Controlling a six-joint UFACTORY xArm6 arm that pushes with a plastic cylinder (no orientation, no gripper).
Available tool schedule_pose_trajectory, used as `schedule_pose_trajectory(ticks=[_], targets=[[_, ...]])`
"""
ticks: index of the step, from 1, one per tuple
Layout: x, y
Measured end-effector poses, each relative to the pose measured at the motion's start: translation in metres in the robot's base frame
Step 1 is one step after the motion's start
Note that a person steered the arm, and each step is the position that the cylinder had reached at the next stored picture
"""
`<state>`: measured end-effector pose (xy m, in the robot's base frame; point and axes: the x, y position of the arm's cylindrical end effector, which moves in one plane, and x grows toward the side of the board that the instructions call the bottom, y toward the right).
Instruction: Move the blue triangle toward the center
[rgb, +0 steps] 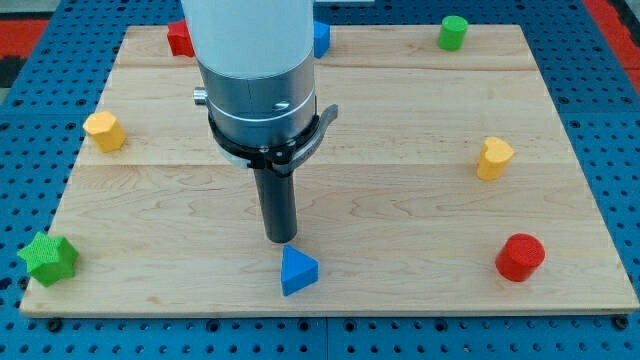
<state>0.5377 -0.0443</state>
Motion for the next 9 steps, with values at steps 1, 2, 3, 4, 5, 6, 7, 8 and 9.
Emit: schedule_pose_trajectory(ticks=[1,2,3,4,5,6,7,8,9], targets=[[-0.002,-0.001],[-0.003,-0.001],[-0.022,0.036],[-0.003,0.103],[0.079,0.108],[0.080,0.057],[0.072,-0.009],[0.007,-0.009],[-0.019,0.019]])
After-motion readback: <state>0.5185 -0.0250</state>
